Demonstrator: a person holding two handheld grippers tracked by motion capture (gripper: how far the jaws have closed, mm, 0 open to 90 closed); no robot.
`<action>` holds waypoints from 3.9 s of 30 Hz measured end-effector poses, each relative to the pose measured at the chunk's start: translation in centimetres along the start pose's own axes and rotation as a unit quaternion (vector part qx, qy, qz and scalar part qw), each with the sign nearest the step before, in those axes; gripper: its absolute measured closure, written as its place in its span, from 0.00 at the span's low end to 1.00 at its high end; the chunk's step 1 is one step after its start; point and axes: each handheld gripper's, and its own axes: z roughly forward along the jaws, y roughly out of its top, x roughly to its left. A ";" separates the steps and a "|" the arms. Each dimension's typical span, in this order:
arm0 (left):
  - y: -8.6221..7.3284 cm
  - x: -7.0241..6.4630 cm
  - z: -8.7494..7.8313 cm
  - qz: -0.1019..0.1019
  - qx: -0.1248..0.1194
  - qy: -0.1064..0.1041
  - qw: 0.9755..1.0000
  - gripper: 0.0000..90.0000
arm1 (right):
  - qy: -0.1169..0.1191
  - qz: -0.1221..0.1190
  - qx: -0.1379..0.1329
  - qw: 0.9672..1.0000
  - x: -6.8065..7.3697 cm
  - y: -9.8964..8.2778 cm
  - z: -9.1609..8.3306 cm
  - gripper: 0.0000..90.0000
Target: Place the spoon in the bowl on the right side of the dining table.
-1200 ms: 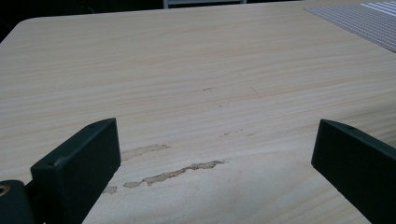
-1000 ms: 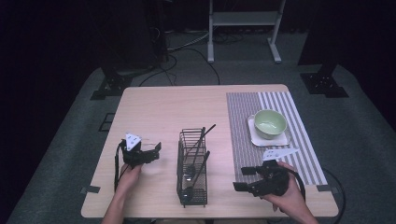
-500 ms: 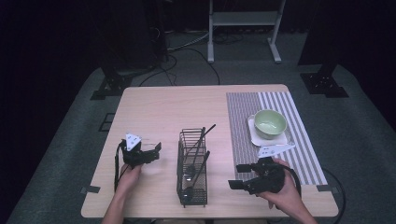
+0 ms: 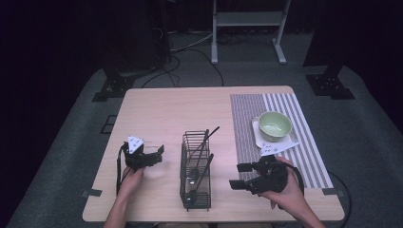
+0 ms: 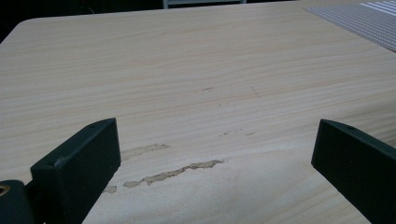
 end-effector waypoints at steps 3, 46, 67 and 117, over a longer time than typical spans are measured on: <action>0.0 0.0 0.0 0.000 0.000 0.000 1.000 0.00 | 0.000 -0.004 0.002 1.000 0.2 0.5 0.1 0.21; 0.0 0.0 0.0 0.000 0.000 -0.001 1.000 0.00 | 0.000 0.009 0.043 0.999 -0.8 4.9 4.5 0.47; 0.0 0.0 -0.1 0.002 0.000 -0.001 1.000 0.00 | -0.014 0.020 0.042 0.999 -1.4 5.7 5.5 0.82; 0.0 0.0 0.0 0.002 0.000 0.000 1.000 0.00 | 0.005 0.054 -0.099 0.994 -1.3 9.1 -2.8 0.99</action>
